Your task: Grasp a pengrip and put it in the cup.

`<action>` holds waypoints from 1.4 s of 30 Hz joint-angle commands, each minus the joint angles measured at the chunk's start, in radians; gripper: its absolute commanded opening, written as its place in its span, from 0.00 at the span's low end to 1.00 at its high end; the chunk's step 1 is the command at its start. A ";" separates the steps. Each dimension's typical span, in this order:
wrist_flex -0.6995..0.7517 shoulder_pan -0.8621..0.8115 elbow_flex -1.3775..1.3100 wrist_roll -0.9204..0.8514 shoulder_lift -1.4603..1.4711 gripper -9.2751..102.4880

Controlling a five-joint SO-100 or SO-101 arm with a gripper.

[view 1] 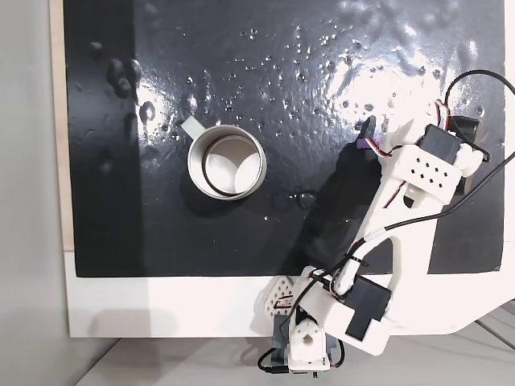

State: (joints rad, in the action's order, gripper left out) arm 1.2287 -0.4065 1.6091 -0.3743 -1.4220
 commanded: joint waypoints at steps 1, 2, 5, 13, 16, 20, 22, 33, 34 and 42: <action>-0.074 0.028 0.034 0.015 -0.008 0.38; -0.091 0.031 0.054 0.014 -0.008 0.37; -0.130 0.037 0.095 0.008 0.003 0.37; -0.209 0.034 0.161 -0.020 0.044 0.31; -0.218 0.032 0.166 -0.018 0.055 0.25; -0.249 0.031 0.196 -0.020 0.058 0.15; -0.264 0.028 0.210 -0.023 0.058 0.12; 0.003 0.006 -0.002 0.014 -0.138 0.08; 0.025 0.003 -0.018 0.014 -0.181 0.08; 0.170 -0.002 -0.127 0.008 -0.486 0.08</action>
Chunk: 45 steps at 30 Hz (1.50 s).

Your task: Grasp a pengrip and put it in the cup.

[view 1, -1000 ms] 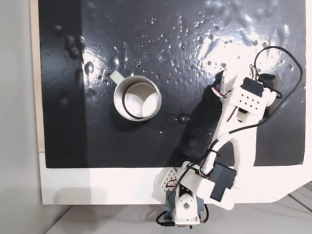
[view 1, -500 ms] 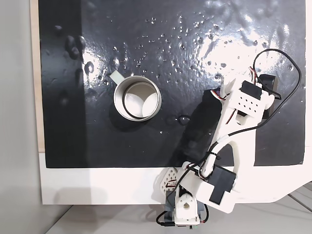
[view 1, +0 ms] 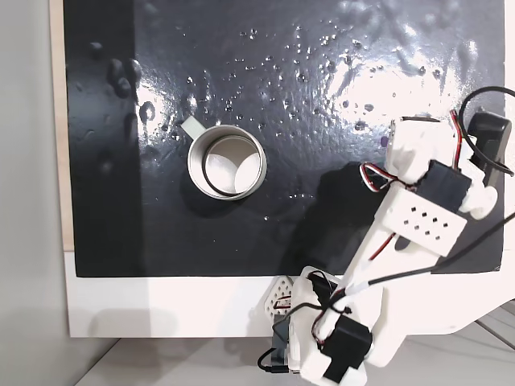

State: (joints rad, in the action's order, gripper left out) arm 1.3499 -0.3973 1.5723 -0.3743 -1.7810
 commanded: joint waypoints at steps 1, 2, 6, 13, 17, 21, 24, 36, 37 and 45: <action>0.066 -0.011 -0.110 0.011 -0.155 0.08; 0.081 -0.009 -0.132 0.012 -0.181 0.08; 0.133 0.038 -0.170 0.009 -0.275 0.08; 0.225 0.262 -0.176 0.110 -0.314 0.08; 0.295 0.437 -0.219 0.186 -0.299 0.08; 0.339 0.600 -0.255 0.235 -0.301 0.08; 0.342 0.701 -0.258 0.241 -0.316 0.08; 0.341 0.951 -0.209 0.287 -0.291 0.08; 0.341 0.953 -0.215 0.293 -0.281 0.08; 0.337 0.928 -0.225 0.304 -0.259 0.39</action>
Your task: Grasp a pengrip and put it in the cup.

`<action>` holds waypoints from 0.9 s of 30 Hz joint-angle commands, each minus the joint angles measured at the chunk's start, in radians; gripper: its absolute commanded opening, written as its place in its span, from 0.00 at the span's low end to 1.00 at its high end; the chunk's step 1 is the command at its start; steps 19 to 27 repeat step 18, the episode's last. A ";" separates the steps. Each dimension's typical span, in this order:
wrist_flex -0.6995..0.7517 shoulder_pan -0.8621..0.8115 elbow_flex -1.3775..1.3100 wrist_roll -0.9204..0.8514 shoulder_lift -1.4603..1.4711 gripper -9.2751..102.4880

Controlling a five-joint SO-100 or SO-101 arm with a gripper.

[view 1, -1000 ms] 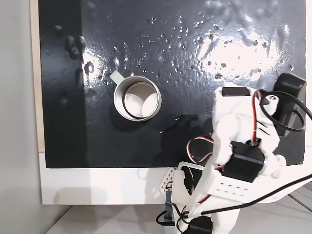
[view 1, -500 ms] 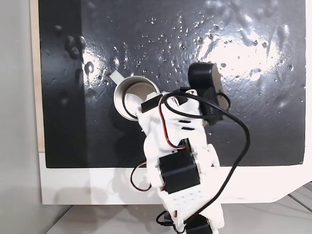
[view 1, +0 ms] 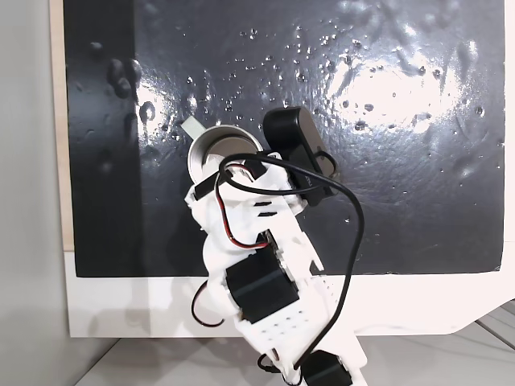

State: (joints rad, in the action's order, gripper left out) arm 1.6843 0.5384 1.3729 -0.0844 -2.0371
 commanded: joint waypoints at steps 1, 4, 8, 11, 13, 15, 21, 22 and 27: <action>0.003 -0.009 -0.026 0.014 -0.003 0.41; 0.003 -0.011 -0.029 0.014 -0.002 0.44; 0.003 -0.011 -0.028 0.015 0.005 0.45; 0.002 -0.011 -0.021 0.017 0.005 0.45; 0.002 -0.011 -0.017 0.017 0.006 0.44; 0.002 -0.011 -0.008 0.015 0.002 0.44; 0.002 -0.009 0.002 0.011 -0.005 0.44; 0.002 -0.009 0.002 0.011 -0.005 0.44; 0.002 -0.009 0.002 0.011 -0.005 0.44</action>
